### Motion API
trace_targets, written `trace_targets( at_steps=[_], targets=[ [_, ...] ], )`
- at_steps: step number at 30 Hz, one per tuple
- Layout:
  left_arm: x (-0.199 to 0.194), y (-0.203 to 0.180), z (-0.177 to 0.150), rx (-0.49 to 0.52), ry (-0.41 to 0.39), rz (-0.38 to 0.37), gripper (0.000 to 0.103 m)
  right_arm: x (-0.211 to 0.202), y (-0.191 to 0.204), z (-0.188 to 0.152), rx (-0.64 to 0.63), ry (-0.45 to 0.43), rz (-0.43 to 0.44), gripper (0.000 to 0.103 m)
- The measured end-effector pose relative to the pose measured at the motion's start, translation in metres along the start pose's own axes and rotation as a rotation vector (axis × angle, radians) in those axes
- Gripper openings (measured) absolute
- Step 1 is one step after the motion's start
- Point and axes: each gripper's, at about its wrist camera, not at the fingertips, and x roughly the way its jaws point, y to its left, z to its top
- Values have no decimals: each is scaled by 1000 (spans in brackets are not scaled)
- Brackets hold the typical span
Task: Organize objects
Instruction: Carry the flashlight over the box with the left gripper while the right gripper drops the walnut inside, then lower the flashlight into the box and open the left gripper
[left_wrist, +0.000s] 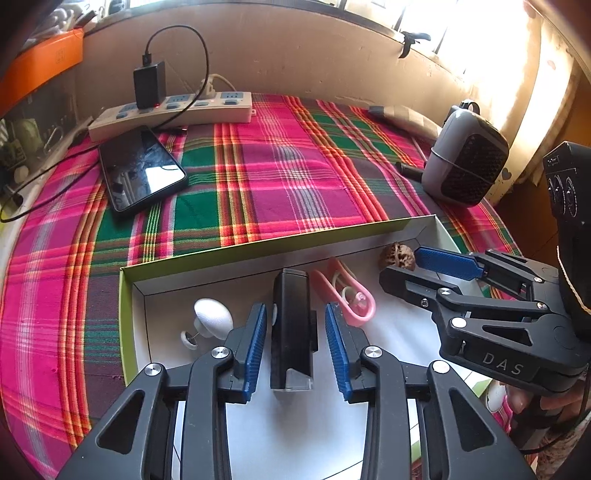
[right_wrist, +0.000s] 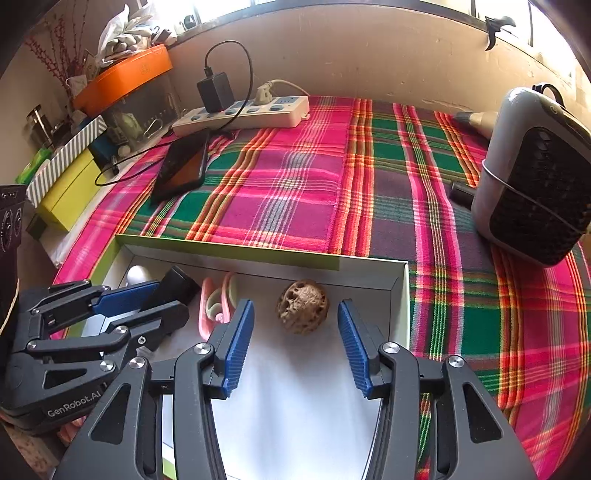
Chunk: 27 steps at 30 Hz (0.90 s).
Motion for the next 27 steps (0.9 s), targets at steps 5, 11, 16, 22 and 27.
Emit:
trace_targets(
  at_steps=[5, 11, 16, 22, 27],
  targets=[
    [-8, -2, -3, 0, -12, -2, 32, -7, 2, -2, 2, -14, -4, 49],
    [-23, -4, -10, -2, -36, -4, 32, -22, 4, -7, 12, -39, 8, 49],
    [-42, -7, -21, 8, -81, 12, 32, -40, 6, -19, 16, -67, 6, 49],
    [-65, -8, -38, 15, -141, 19, 32, -67, 9, -37, 15, -113, -5, 49],
    [-81, -10, -52, 17, -163, 22, 32, -85, 12, -54, 20, -145, -13, 49]
  ],
)
